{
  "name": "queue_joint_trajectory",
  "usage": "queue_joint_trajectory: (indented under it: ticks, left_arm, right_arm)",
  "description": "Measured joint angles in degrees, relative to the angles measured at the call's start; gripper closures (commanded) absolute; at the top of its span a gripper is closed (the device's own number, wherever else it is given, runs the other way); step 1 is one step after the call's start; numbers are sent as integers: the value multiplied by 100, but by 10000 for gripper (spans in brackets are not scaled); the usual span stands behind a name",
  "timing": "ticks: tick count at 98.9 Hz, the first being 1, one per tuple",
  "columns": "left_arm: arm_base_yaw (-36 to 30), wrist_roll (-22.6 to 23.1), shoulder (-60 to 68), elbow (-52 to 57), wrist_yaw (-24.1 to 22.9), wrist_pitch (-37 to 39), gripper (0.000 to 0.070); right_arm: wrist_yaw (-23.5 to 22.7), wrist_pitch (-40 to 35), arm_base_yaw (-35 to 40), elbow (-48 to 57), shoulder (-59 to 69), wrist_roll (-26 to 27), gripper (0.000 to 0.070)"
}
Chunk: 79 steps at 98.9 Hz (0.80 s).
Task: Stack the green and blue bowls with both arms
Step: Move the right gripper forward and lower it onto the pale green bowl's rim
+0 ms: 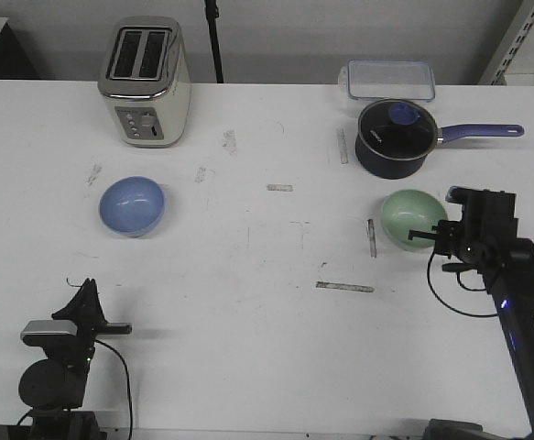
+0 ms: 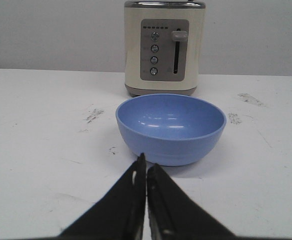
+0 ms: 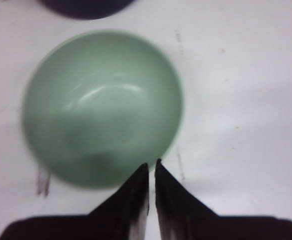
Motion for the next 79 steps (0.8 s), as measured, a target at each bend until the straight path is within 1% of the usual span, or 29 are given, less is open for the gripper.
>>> queue_joint_trajectory:
  ticks: [6,11,14,18,27,39,62,67,72,79]
  left_arm:
    - [0,0,0,0,0,2,699]
    - [-2,0,0,0,0,0,699]
    - [0,0,0,0,0,2,699]
    - [0,0,0,0,0,2,699]
    - [0,0,0,0,0,2,699]
    - [0,0,0,0,0,2,699]
    - [0,0,0,0,0,2,699]
    - [-2,0,0,0,0,2,699]
    - [0,0,0,0,0,0,699]
    - [0,0,0,0,0,2,699]
  right_arm:
    - [2,-116,-98,232,282,116,414]
    - [2,-184,-164,409,487,173,346]
    - [2,-219,-219,544,632,219,332]
    - [-7,-236,-264,684,782,258,331]
    - [-181,-260,-332,929,1047,302,326]
    - [-551,-210,-400,968,1228,315,265]
    - [-597,-149,-511,970,1626,304,275]
    - [-597,-101,-514,970,1655,293,307]
    - [-614,-48,-520,973,1679,291,355]
    - [-743,-26,-535,973,1759,289,410]
